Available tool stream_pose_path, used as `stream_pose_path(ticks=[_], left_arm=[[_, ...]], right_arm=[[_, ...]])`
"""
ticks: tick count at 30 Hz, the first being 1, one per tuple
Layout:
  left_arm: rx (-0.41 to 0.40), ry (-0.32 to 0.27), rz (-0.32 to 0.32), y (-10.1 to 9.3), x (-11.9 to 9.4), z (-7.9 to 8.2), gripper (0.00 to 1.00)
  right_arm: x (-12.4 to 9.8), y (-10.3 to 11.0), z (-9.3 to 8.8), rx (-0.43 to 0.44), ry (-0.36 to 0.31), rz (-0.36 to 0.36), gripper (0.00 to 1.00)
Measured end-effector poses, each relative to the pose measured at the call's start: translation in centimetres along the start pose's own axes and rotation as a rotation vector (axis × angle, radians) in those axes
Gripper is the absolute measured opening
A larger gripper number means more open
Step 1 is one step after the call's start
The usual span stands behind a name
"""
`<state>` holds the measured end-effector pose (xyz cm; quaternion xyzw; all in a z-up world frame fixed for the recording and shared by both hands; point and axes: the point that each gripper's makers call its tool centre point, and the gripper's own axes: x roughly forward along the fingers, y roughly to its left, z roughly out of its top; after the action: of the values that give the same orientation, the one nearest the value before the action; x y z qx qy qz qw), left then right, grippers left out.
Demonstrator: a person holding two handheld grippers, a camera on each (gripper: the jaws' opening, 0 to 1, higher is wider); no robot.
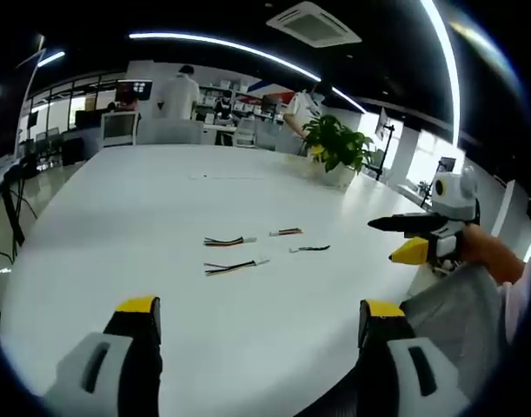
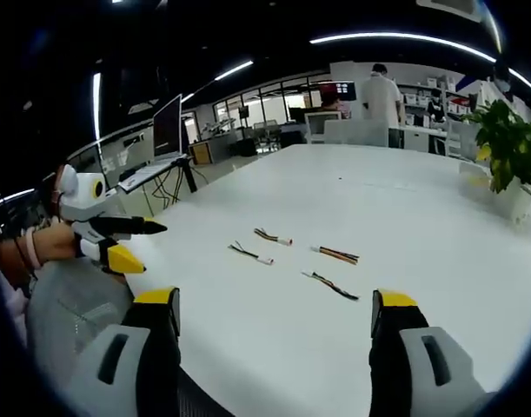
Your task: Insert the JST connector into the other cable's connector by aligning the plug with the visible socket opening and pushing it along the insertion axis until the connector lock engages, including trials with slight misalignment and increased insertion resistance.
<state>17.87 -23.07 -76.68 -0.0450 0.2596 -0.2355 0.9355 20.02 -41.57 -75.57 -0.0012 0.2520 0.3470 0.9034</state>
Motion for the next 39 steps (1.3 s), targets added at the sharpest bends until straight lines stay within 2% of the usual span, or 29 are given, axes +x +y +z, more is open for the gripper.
stream_pose_path(ticks=[10, 15, 25, 34, 39], left_arm=[[0.014, 0.009, 0.002, 0.2, 0.0, -0.2, 0.93], [0.004, 0.013, 0.001, 0.2, 0.1, -0.3, 0.93], [0.015, 0.021, -0.002, 0.1, 0.2, -0.4, 0.93], [0.027, 0.022, -0.007, -0.1, 0.2, -0.4, 0.93], [0.027, 0.000, -0.006, -0.1, 0.2, 0.0, 0.93]], right_arm=[[0.1, 0.2, -0.3, -0.004, 0.016, 0.012, 0.89], [-0.2, -0.7, 0.2, -0.014, -0.009, -0.031, 0.89], [-0.1, -0.6, 0.1, -0.004, -0.005, -0.027, 0.88], [-0.5, -1.6, 0.4, 0.013, -0.025, -0.070, 0.88], [-0.5, -1.5, 0.4, 0.010, -0.025, -0.073, 0.88]])
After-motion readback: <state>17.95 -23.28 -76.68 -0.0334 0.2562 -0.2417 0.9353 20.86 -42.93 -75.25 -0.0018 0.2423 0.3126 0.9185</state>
